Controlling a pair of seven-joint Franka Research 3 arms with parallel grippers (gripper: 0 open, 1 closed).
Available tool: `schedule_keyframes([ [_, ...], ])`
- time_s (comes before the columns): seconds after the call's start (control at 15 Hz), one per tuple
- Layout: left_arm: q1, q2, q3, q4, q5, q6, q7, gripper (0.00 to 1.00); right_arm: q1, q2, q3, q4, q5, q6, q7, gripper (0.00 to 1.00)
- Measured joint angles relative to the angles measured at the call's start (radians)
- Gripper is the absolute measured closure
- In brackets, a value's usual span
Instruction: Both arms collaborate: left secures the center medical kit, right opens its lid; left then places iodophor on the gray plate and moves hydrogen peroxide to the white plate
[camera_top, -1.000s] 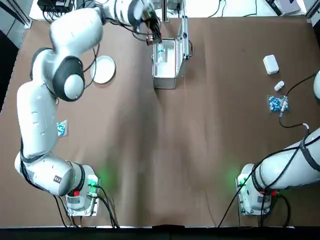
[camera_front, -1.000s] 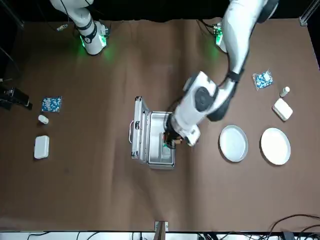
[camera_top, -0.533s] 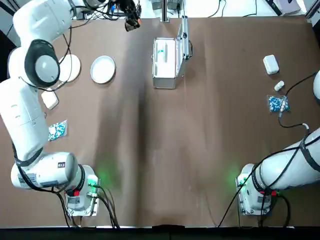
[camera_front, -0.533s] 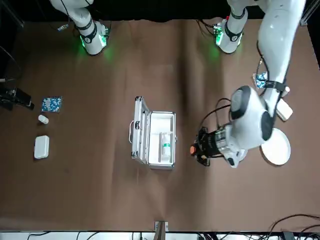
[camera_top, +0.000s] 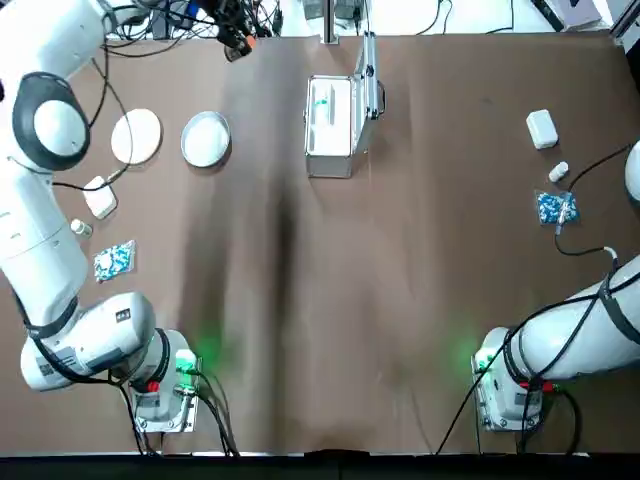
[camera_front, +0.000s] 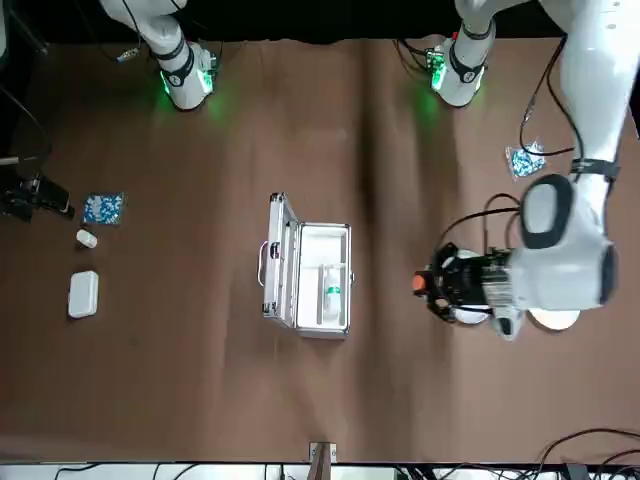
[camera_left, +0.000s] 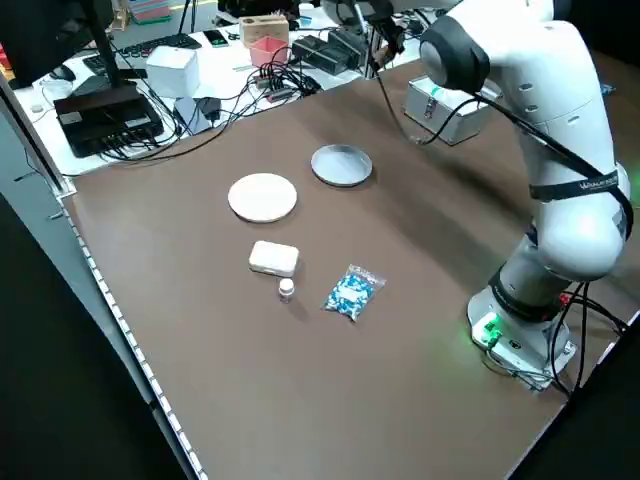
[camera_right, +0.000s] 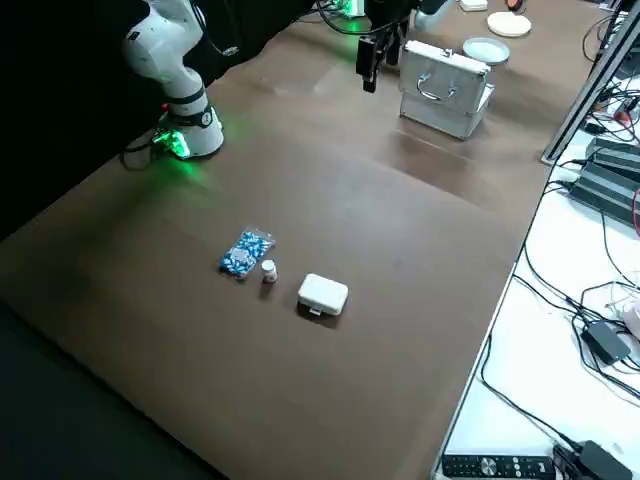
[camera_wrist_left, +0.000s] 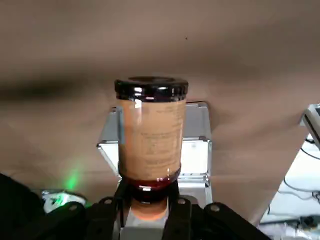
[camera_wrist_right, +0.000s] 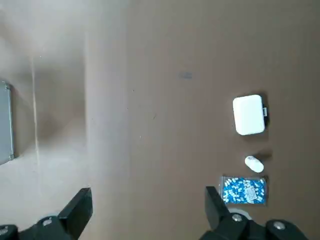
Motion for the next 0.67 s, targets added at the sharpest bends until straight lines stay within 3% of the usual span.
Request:
schedule_keyframes([
  [0.2, 0.129, 0.003, -0.012, -0.005, -0.06, -0.082, 0.142, 0.67, 0.001, 0.0, 0.0, -0.005, 0.0, -0.002, 0.0, 0.0],
  [0.67, 0.202, 0.027, -0.012, -0.014, -0.123, -0.136, 0.257, 0.67, 0.005, 0.0, 0.001, -0.016, 0.0, -0.004, 0.0, 0.0],
])
